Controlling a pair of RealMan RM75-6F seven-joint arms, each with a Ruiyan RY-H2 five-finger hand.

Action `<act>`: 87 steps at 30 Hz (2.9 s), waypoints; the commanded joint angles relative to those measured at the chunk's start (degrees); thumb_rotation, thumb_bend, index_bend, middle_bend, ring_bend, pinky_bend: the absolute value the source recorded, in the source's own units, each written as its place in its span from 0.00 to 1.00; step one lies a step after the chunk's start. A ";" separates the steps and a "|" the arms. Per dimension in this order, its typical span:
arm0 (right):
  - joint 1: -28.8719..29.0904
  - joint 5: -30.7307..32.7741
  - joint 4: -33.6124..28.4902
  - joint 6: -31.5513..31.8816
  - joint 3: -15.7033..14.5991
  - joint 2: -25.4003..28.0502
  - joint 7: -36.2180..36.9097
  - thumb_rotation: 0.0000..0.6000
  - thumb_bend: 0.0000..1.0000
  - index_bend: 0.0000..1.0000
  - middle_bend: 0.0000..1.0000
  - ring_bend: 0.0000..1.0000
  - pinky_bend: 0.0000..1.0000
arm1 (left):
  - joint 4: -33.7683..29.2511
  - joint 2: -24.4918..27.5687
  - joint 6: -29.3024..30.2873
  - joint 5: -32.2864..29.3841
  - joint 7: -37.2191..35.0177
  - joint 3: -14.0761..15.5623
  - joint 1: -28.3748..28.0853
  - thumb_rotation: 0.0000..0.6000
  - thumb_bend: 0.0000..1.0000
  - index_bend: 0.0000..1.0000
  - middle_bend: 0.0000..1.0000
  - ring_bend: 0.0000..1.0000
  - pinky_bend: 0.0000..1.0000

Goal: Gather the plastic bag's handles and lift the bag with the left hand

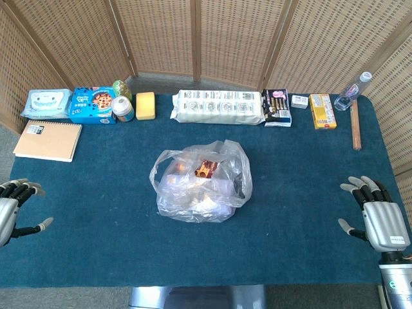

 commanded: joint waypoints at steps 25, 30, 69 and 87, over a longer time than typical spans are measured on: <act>-0.13 -0.48 -0.30 0.86 0.33 0.01 -0.08 1.00 0.23 0.22 0.18 0.11 0.10 | 0.06 0.23 -0.24 0.21 0.24 -0.31 -0.79 0.59 0.19 0.36 0.30 0.18 0.16; 0.06 -0.44 0.01 0.72 0.46 -0.18 0.20 1.00 0.23 0.22 0.18 0.12 0.10 | -0.73 1.05 -3.34 0.63 0.68 -0.13 -2.61 0.58 0.19 0.36 0.30 0.18 0.16; -1.51 -3.45 -1.55 4.07 0.14 1.45 1.36 1.00 0.23 0.22 0.18 0.11 0.10 | -0.16 -12.06 -41.84 -13.27 -2.91 -8.34 -34.38 0.00 0.12 0.20 0.25 0.18 0.20; -1.67 -3.60 -0.60 4.04 0.11 1.30 2.89 1.00 0.23 0.22 0.18 0.11 0.10 | -3.86 -15.50 -41.35 -17.95 -9.55 -13.73 -39.37 0.00 0.12 0.20 0.25 0.18 0.22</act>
